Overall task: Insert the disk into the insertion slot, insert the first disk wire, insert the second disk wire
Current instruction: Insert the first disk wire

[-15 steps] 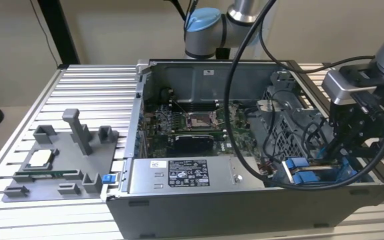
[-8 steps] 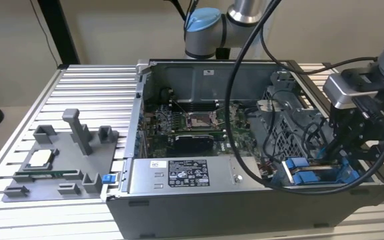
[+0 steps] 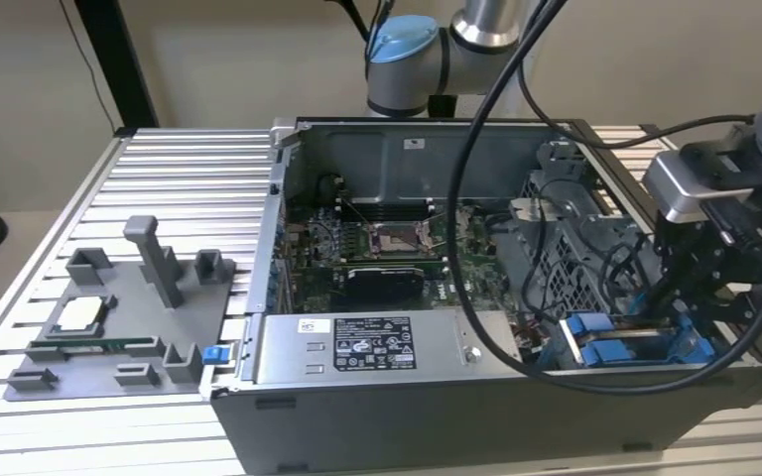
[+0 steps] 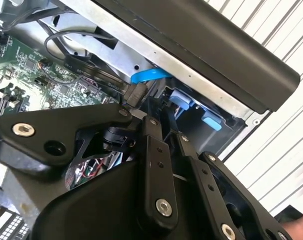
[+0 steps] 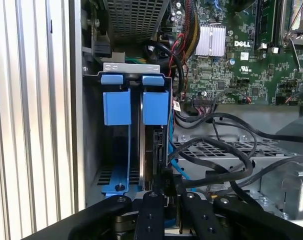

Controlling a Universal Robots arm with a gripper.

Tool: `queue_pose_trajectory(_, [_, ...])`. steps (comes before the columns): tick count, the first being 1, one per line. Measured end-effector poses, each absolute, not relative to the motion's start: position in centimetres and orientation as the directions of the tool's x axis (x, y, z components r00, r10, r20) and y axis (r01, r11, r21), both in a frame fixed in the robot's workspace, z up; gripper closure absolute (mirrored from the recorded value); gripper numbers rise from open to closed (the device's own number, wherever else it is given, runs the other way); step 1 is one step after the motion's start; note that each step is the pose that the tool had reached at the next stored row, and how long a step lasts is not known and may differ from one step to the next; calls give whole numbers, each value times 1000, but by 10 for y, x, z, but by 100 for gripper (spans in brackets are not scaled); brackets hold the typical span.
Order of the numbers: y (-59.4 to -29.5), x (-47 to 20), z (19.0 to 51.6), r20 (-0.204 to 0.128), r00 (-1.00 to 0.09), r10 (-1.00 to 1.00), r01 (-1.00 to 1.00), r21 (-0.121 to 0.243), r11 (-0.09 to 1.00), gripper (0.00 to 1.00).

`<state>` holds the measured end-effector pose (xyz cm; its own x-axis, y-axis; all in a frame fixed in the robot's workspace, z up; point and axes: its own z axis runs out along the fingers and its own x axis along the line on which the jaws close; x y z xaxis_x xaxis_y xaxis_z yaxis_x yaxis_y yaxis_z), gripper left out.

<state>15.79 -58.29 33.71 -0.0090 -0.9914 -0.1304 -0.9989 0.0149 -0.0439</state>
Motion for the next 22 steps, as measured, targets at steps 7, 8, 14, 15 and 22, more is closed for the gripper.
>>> queue_pose_trajectory(7, [-585, 159, 337, -130, -10, -991, -999, -38, 15, 100])
queue_pose_trajectory(8, [-585, 159, 338, -130, -10, -991, -999, -38, 15, 100])
queue_pose_trajectory(14, [-585, 159, 344, -130, -10, -992, -999, -36, 15, 100])
queue_pose_trajectory(15, [-585, 159, 344, -128, -10, -992, -999, -36, 15, 100])
queue_pose_trajectory(22, [-585, 159, 342, -119, -10, -993, -999, -41, 15, 100])
